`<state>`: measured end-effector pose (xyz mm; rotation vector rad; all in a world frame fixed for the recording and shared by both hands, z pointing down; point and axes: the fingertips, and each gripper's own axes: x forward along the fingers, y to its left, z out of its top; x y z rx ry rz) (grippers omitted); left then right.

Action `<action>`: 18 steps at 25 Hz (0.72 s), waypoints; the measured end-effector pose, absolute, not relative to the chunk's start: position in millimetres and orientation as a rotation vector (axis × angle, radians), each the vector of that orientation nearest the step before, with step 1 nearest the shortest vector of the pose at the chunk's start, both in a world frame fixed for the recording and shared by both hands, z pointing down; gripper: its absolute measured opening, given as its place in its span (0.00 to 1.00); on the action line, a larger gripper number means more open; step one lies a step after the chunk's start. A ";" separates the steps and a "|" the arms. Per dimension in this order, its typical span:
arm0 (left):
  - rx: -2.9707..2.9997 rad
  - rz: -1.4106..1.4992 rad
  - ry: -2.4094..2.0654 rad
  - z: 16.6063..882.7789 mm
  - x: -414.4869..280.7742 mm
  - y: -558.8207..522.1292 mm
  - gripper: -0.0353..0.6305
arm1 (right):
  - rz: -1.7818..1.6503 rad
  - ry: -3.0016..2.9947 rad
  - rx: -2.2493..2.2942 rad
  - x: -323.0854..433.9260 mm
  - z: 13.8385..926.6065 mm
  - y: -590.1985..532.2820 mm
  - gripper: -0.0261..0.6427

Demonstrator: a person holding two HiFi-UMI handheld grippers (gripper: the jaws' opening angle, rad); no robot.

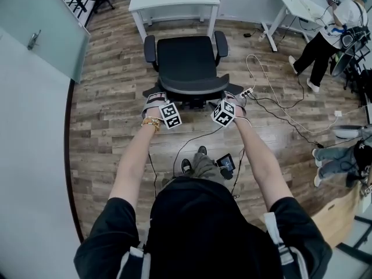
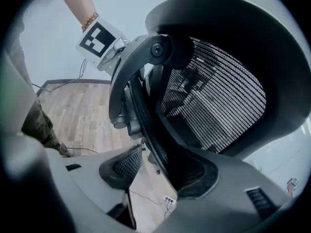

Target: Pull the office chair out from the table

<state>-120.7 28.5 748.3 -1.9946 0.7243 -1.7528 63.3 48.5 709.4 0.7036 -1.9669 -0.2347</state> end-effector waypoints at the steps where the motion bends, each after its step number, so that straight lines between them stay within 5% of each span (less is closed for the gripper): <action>1: -2.015 -1.749 0.735 746.8 -120.0 28.7 0.32 | -0.239 -1.964 0.695 63.0 708.6 49.6 0.32; 18: -2.182 -1.449 0.886 691.4 -91.8 62.1 0.28 | -0.273 -2.069 0.746 65.2 668.5 91.8 0.25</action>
